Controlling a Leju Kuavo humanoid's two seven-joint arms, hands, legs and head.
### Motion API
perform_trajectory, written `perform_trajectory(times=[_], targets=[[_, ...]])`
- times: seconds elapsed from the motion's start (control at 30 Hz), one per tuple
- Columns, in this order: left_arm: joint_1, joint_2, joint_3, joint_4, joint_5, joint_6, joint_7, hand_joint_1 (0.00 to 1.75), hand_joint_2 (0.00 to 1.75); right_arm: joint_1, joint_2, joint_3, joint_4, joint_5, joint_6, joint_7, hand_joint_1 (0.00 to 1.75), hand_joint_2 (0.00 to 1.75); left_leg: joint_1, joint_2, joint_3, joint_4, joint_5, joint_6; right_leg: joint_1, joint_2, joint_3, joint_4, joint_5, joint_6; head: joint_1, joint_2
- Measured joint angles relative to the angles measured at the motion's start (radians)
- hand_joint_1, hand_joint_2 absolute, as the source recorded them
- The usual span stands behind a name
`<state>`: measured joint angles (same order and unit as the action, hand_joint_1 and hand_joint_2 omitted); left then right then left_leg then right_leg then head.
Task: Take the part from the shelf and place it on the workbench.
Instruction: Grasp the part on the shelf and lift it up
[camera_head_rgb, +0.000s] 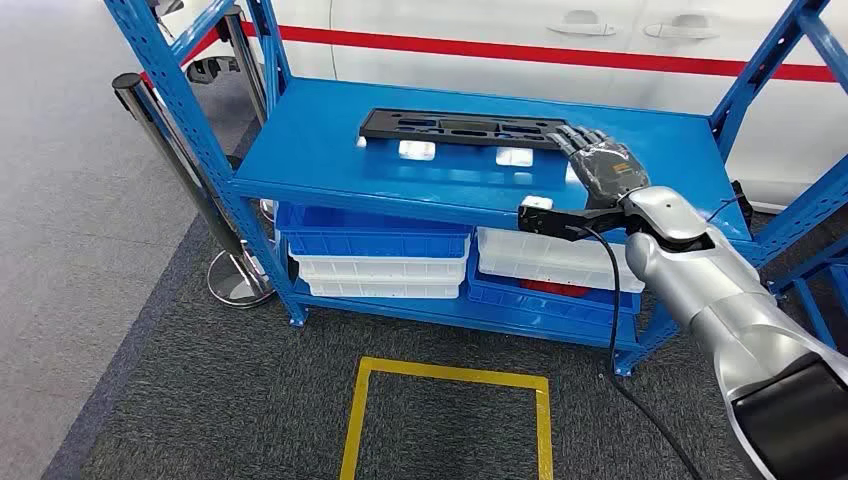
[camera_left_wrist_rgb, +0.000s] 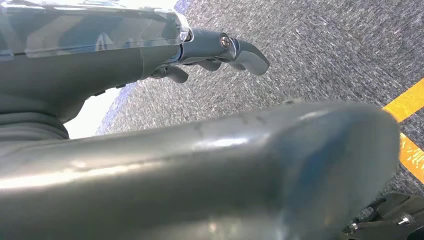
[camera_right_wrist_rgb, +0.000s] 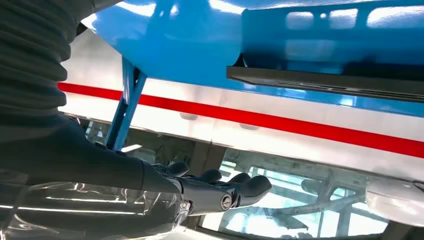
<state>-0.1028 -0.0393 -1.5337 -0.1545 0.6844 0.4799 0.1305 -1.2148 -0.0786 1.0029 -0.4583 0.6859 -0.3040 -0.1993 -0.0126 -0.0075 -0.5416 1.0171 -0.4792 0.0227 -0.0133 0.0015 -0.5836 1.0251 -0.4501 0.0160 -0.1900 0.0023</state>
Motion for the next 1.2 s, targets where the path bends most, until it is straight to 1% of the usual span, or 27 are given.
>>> perform_trajectory(times=[0.2, 0.27, 0.33, 0.4, 0.5, 0.6, 0.73, 0.93, 1.03, 1.1, 1.17, 1.2], targets=[[-0.001, 0.002, 0.000, 0.000, 0.002, 0.000, -0.001, 0.00, 0.00, -0.002, 0.011, 0.002, 0.015, 0.028, 0.022, -0.001, 0.00, 1.75, 0.000, 0.000, 0.000, 0.000, 0.000, 0.000, 0.000, 0.000, 0.000, 0.000, 0.000, 0.000, 0.000, 0.000], [-0.001, 0.003, 0.001, 0.000, 0.017, 0.000, -0.018, 0.00, 0.00, -0.002, 0.016, 0.002, 0.021, 0.031, 0.031, -0.002, 0.00, 1.75, 0.000, 0.000, 0.000, 0.000, 0.000, 0.000, 0.000, 0.000, 0.000, 0.000, 0.000, 0.000, 0.000, 0.000], [-0.001, 0.004, 0.009, 0.000, 0.064, 0.000, -0.068, 0.00, 0.00, 0.001, 0.019, 0.003, 0.029, 0.032, 0.040, -0.002, 0.00, 1.75, 0.000, 0.000, 0.000, 0.000, 0.000, 0.000, 0.000, 0.000, 0.000, 0.000, 0.000, 0.000, 0.000, 0.000], [0.000, 0.005, 0.038, 0.000, 0.138, -0.003, -0.145, 0.00, 0.00, 0.009, 0.020, 0.004, 0.035, 0.032, 0.040, -0.002, 0.00, 1.75, 0.000, 0.000, 0.000, 0.000, 0.000, 0.000, 0.000, 0.000, 0.000, 0.000, 0.000, 0.000, 0.000, 0.000], [0.002, 0.010, 0.108, 0.000, 0.248, -0.018, -0.257, 0.00, 0.00, 0.024, 0.020, 0.004, 0.042, 0.032, 0.036, 0.000, 0.00, 1.75, 0.000, 0.000, 0.000, 0.000, 0.000, 0.000, 0.000, 0.000, 0.000, 0.000, 0.000, 0.000, 0.000, 0.000], [0.006, 0.017, 0.187, 0.000, 0.324, -0.040, -0.324, 0.00, 0.00, 0.036, 0.019, 0.004, 0.046, 0.033, 0.033, 0.001, 0.00, 1.75, 0.000, 0.000, 0.000, 0.000, 0.000, 0.000, 0.000, 0.000, 0.000, 0.000, 0.000, 0.000, 0.000, 0.000], [0.010, 0.021, 0.263, 0.000, 0.364, -0.058, -0.339, 0.00, 0.00, 0.047, 0.015, 0.004, 0.048, 0.033, 0.029, 0.002, 0.00, 1.75, 0.000, 0.000, 0.000, 0.000, 0.000, 0.000, 0.000, 0.000, -0.001, 0.000, 0.000, 0.000, 0.000, 0.000], [0.012, 0.026, 0.329, 0.000, 0.412, -0.103, -0.338, 0.00, 0.00, 0.060, 0.007, 0.004, 0.052, 0.048, 0.033, 0.014, 0.00, 1.75, -0.003, 0.000, -0.002, 0.004, -0.001, 0.001, -0.004, 0.000, -0.001, -0.002, 0.001, 0.002, 0.000, 0.000], [0.014, 0.030, 0.348, 0.000, 0.416, -0.108, -0.334, 0.00, 0.00, 0.065, -0.001, 0.004, 0.053, 0.051, 0.038, 0.011, 0.00, 1.75, -0.005, 0.000, -0.004, 0.006, -0.002, 0.003, -0.006, 0.000, -0.001, -0.003, 0.003, 0.005, 0.000, 0.000], [0.015, 0.033, 0.354, 0.000, 0.414, -0.106, -0.327, 0.00, 0.00, 0.065, -0.004, 0.004, 0.053, 0.053, 0.045, 0.004, 0.00, 1.75, -0.007, 0.000, -0.006, 0.005, -0.002, 0.008, -0.008, 0.000, -0.001, -0.001, 0.006, 0.010, 0.000, 0.000], [0.017, 0.034, 0.357, 0.000, 0.414, -0.104, -0.320, 0.00, 0.00, 0.063, -0.006, 0.004, 0.053, 0.056, 0.051, -0.001, 0.00, 1.75, -0.005, -0.001, -0.002, -0.005, -0.005, 0.020, -0.008, 0.000, -0.005, 0.013, 0.012, 0.017, 0.000, 0.000], [0.018, 0.035, 0.358, 0.000, 0.414, -0.103, -0.317, 0.00, 0.00, 0.061, -0.006, 0.004, 0.053, 0.058, 0.052, -0.003, 0.00, 1.75, -0.003, -0.001, 0.004, -0.010, -0.007, 0.027, -0.009, -0.001, -0.014, 0.031, 0.012, 0.020, 0.000, 0.000]])
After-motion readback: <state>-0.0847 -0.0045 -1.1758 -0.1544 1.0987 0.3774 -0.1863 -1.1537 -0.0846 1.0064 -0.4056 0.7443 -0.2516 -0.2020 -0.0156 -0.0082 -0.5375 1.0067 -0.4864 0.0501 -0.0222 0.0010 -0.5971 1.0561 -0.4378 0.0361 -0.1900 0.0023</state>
